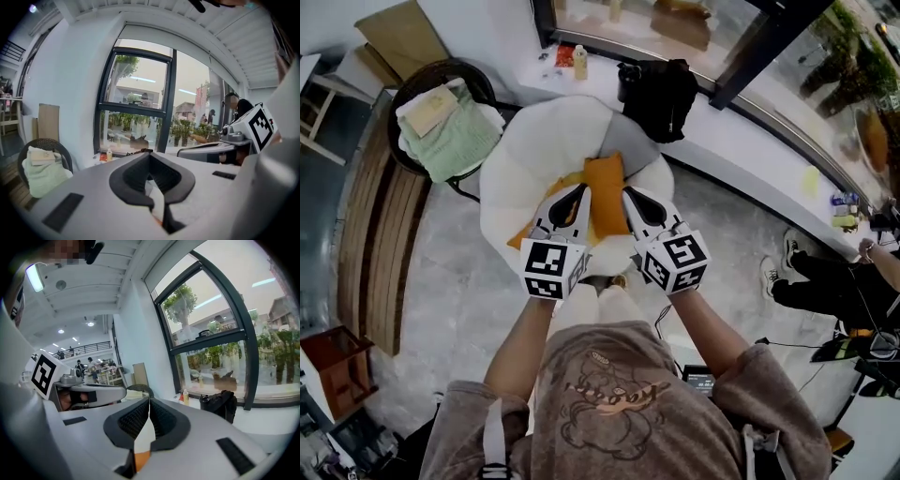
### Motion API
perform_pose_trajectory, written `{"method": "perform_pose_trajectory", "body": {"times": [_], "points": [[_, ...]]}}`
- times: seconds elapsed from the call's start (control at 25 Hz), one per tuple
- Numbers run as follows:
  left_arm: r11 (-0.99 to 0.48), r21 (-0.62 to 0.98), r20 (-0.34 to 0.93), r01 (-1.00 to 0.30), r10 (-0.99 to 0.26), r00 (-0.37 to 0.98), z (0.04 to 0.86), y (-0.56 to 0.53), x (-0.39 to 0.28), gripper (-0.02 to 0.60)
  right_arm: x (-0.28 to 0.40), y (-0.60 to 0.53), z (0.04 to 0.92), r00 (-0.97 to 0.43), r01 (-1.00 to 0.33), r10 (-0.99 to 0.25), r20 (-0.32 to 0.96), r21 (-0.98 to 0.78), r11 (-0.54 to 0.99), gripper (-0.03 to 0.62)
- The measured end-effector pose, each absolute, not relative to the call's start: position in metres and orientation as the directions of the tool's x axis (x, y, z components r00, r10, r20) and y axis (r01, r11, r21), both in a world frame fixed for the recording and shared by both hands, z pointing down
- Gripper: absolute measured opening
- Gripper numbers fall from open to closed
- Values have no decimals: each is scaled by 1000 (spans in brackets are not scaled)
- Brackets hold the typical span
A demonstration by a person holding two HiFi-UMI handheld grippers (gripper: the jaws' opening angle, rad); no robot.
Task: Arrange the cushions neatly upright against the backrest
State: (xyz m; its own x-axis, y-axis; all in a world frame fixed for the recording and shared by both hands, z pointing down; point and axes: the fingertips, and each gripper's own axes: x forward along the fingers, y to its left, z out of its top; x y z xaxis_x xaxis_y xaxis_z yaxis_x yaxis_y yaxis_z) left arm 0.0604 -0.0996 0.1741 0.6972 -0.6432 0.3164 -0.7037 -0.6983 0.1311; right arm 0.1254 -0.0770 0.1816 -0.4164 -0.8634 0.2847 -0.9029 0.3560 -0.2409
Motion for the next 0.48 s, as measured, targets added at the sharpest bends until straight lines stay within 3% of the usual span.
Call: {"method": "perform_pose_trajectory", "body": {"times": [0.48], "points": [[-709, 147, 371, -690, -607, 703, 252, -137, 74, 5, 137, -110, 242, -367, -925, -878, 307, -220, 310, 21]]}}
